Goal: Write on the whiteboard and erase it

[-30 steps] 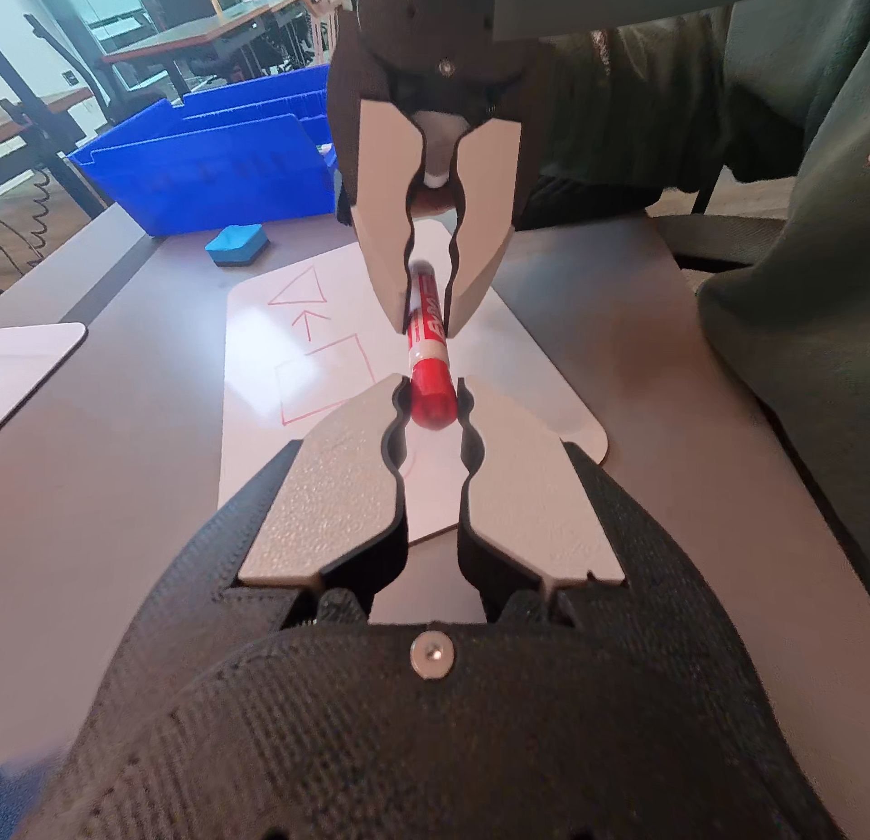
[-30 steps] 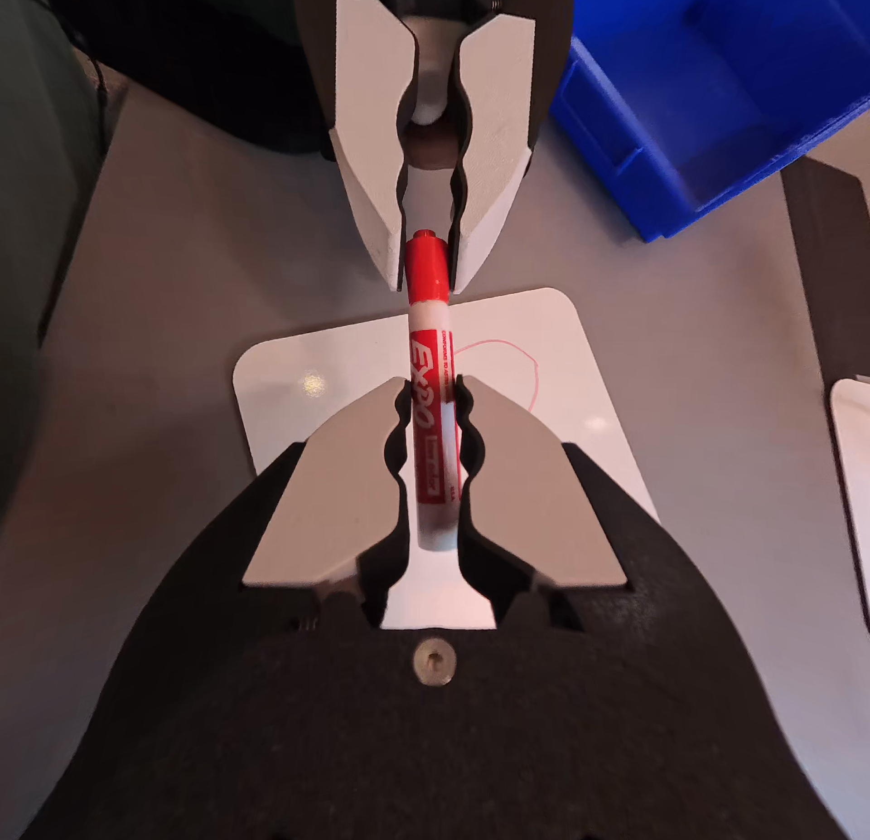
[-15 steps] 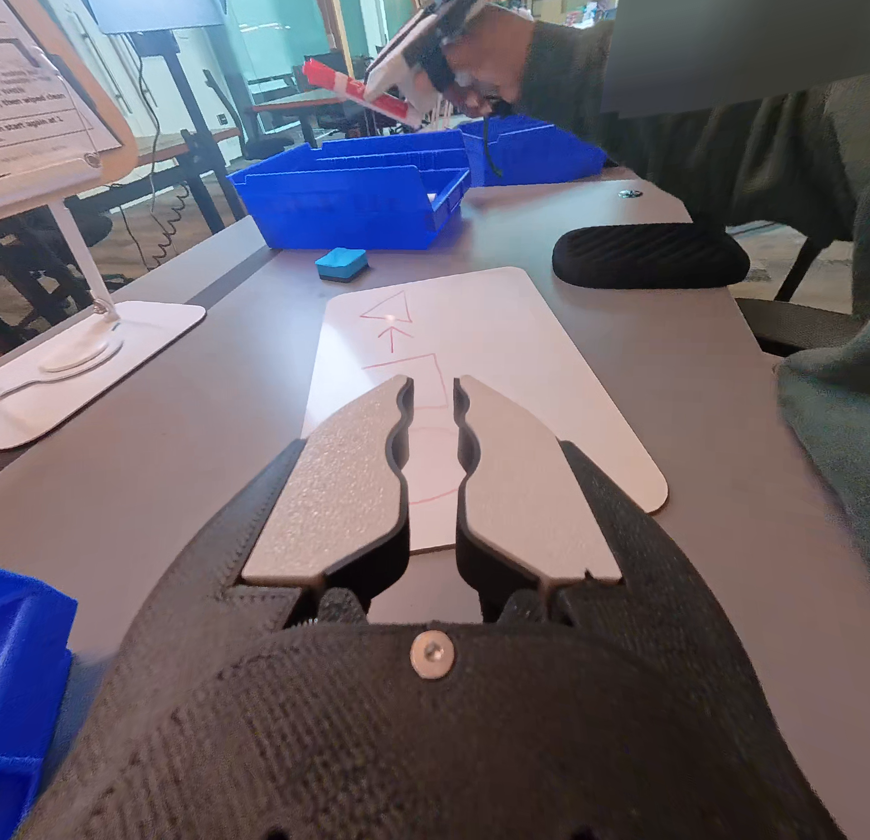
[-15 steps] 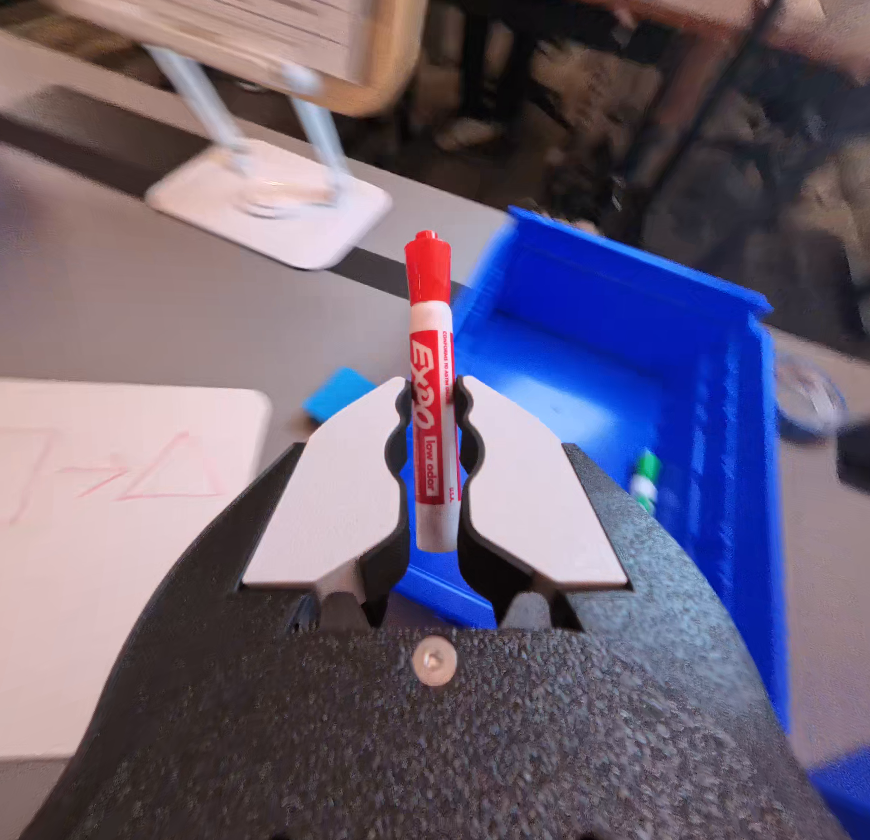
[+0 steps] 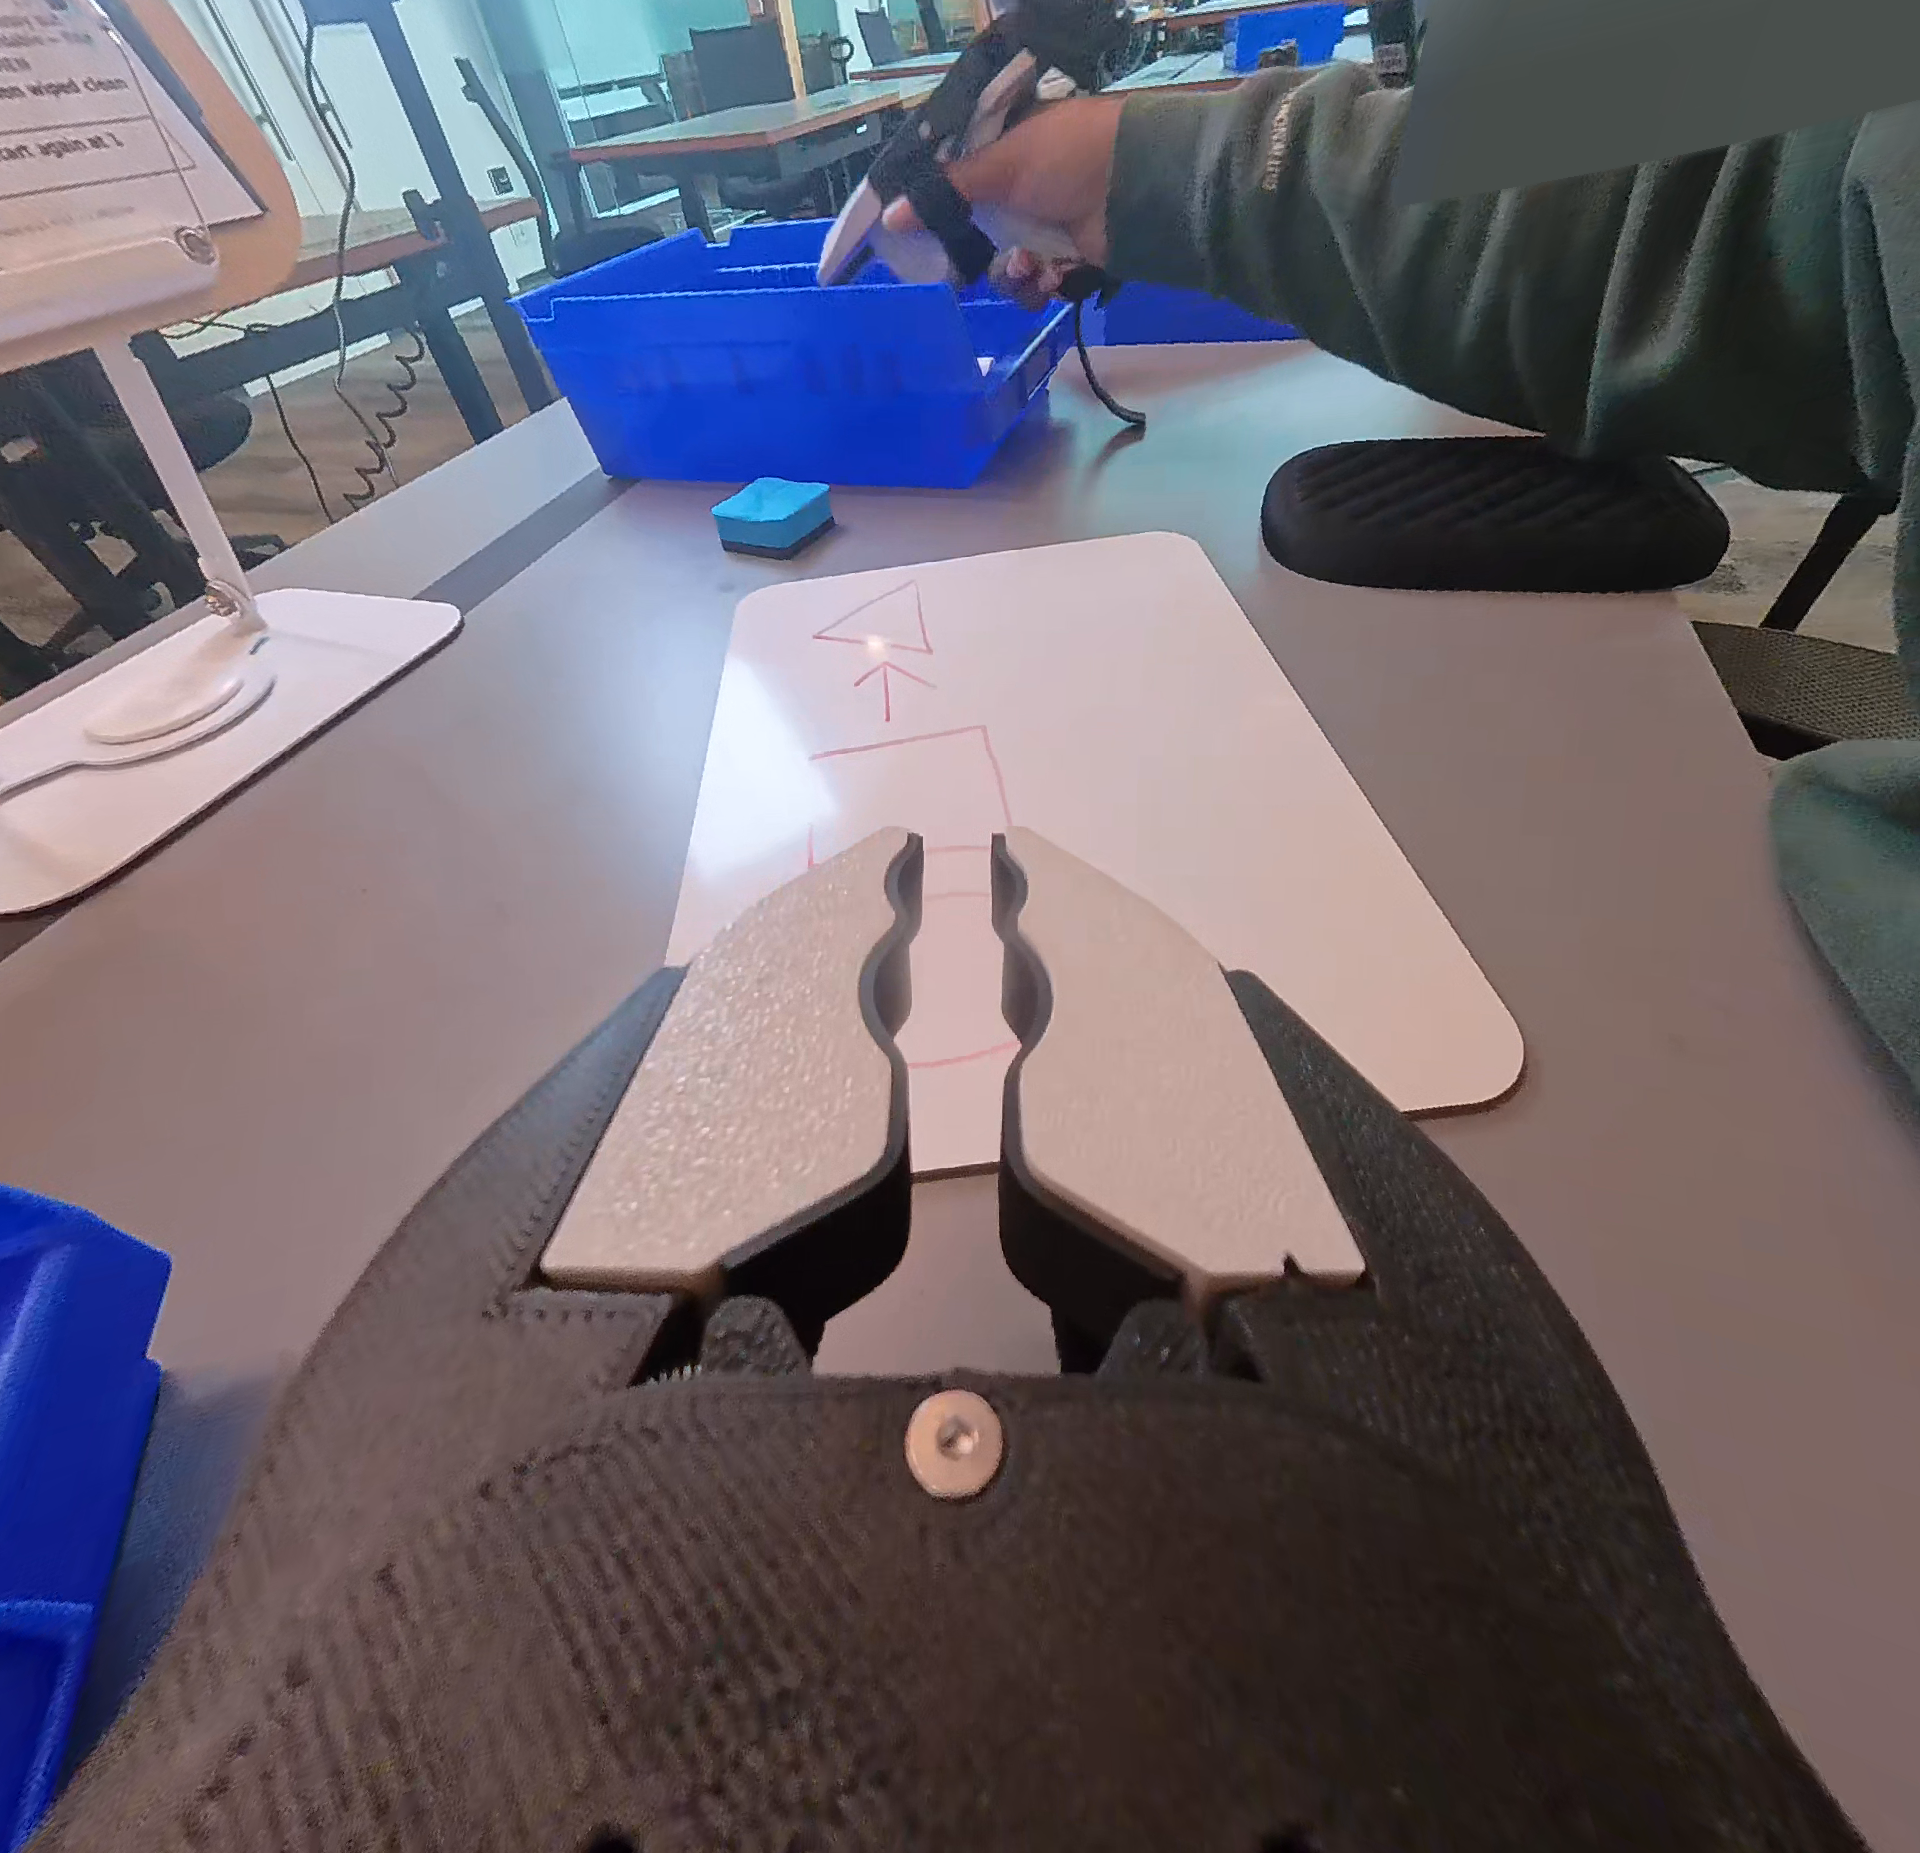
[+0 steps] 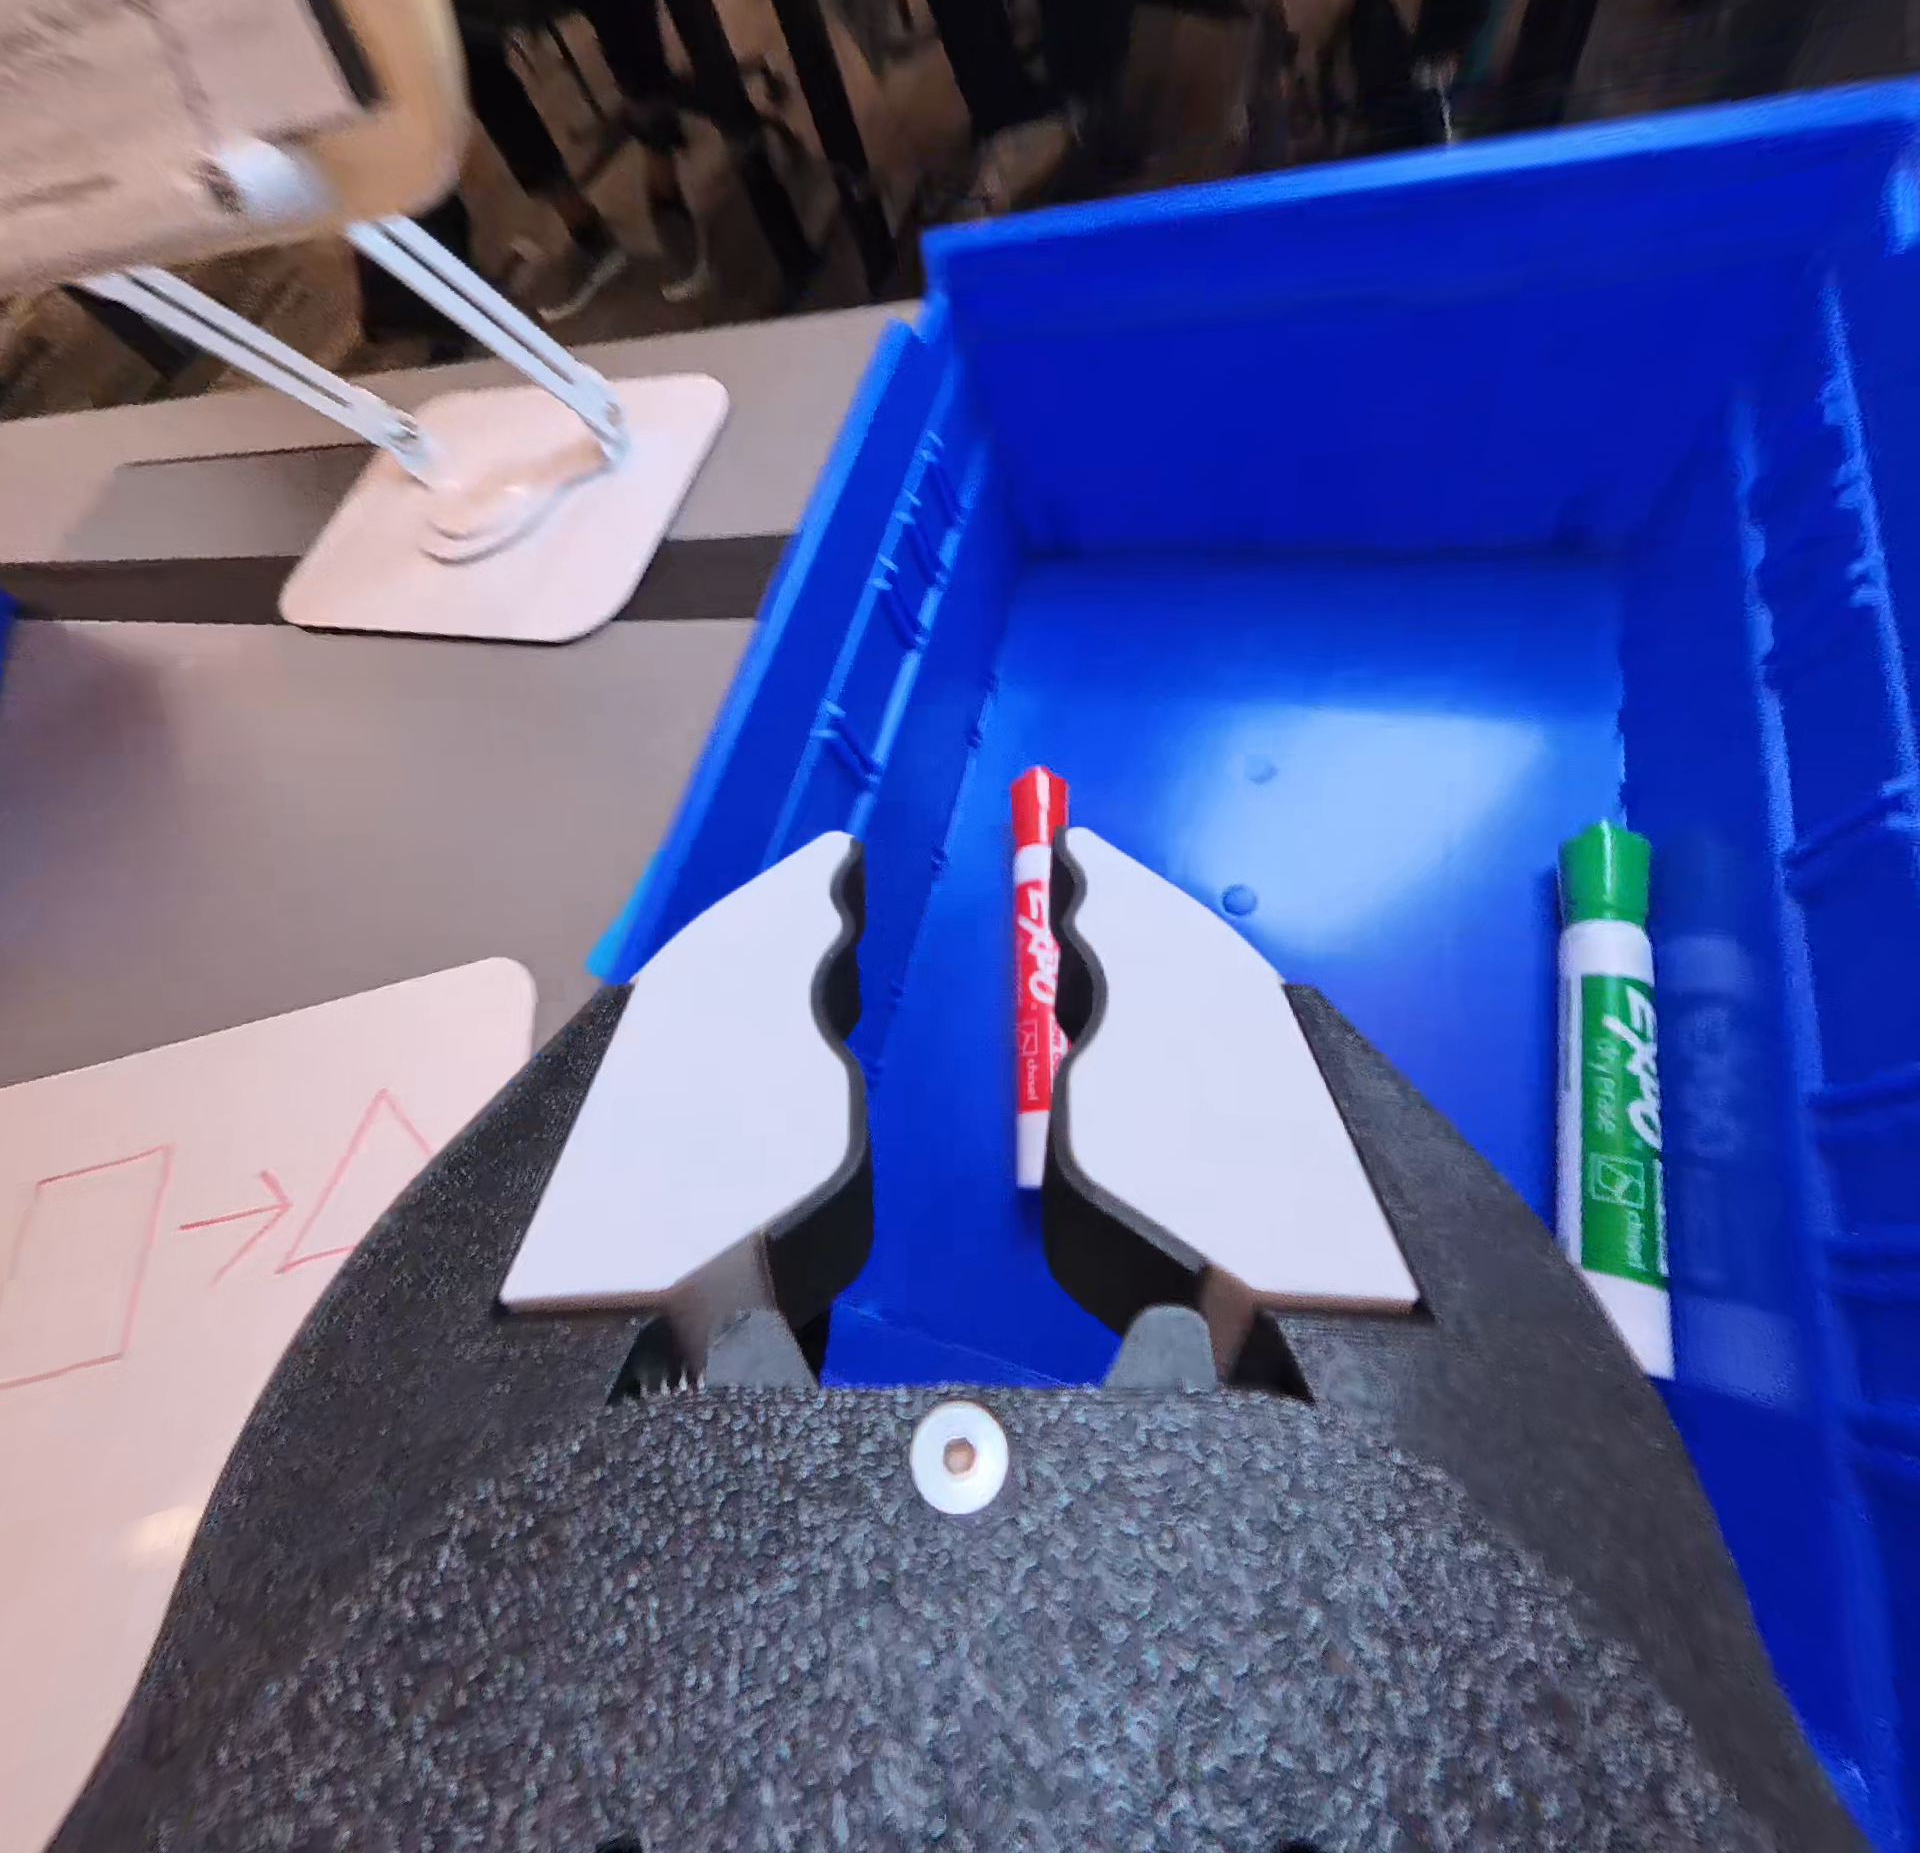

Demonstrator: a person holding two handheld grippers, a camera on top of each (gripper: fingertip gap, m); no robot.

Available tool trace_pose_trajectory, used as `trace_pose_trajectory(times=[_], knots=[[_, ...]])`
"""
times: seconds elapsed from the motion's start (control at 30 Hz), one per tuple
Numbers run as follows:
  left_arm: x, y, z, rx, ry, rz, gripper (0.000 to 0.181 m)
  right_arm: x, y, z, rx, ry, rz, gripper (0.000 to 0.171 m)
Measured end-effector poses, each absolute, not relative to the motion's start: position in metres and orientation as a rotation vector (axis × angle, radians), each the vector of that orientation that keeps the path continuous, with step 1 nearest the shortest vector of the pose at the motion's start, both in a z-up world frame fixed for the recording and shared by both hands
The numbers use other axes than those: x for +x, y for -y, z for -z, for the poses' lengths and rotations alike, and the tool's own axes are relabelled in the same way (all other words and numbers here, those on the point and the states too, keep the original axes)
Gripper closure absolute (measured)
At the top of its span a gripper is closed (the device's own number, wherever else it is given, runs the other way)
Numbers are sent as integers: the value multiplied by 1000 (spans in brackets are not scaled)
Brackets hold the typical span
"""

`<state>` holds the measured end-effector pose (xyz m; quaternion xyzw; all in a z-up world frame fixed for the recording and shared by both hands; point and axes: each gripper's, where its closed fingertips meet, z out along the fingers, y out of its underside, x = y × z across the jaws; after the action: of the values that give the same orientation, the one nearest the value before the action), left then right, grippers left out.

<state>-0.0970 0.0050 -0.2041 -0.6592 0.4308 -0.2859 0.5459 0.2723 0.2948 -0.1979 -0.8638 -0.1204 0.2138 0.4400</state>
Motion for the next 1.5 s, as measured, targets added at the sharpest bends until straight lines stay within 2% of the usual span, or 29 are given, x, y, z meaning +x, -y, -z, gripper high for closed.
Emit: trace_pose_trajectory(times=[0.17, 0.3, 0.4, 0.5, 0.57, 0.67, 0.77, 1.0, 1.17, 1.37, 1.5], knots=[[-97, -7, 209, -1583, -1022, 678, 169, 234, -262, 153, -1995, 471, -475, 128], [-97, -10, 211, -1595, -1016, 663, 169, 179, -224, 139, -1922, 610, -429, 128], [-99, -11, 210, -1598, -1006, 656, 169, 134, -205, 167, -1977, 642, -472, 129], [-98, -9, 208, -1593, -1004, 663, 168, 121, -219, 210, -2032, 562, -436, 129], [-98, -7, 207, -1587, -1008, 667, 169, 132, -236, 235, -2097, 504, -353, 117], [-97, -3, 202, -1570, -1013, 664, 168, 150, -252, 265, -2231, 420, -288, 90], [-98, -2, 196, -1558, -1004, 671, 168, 162, -266, 275, -2258, 359, -200, 85], [-100, -3, 194, -1568, -981, 694, 168, 162, -280, 284, -2318, 339, -159, 90], [-101, -4, 195, -1576, -981, 694, 168, 159, -281, 285, -2345, 413, -156, 111], [-99, -2, 195, -1561, -996, 705, 169, 152, -271, 285, -2333, 634, -191, 110], [-98, -2, 197, -1564, -1003, 710, 169, 150, -264, 284, -2365, 644, -238, 94]])
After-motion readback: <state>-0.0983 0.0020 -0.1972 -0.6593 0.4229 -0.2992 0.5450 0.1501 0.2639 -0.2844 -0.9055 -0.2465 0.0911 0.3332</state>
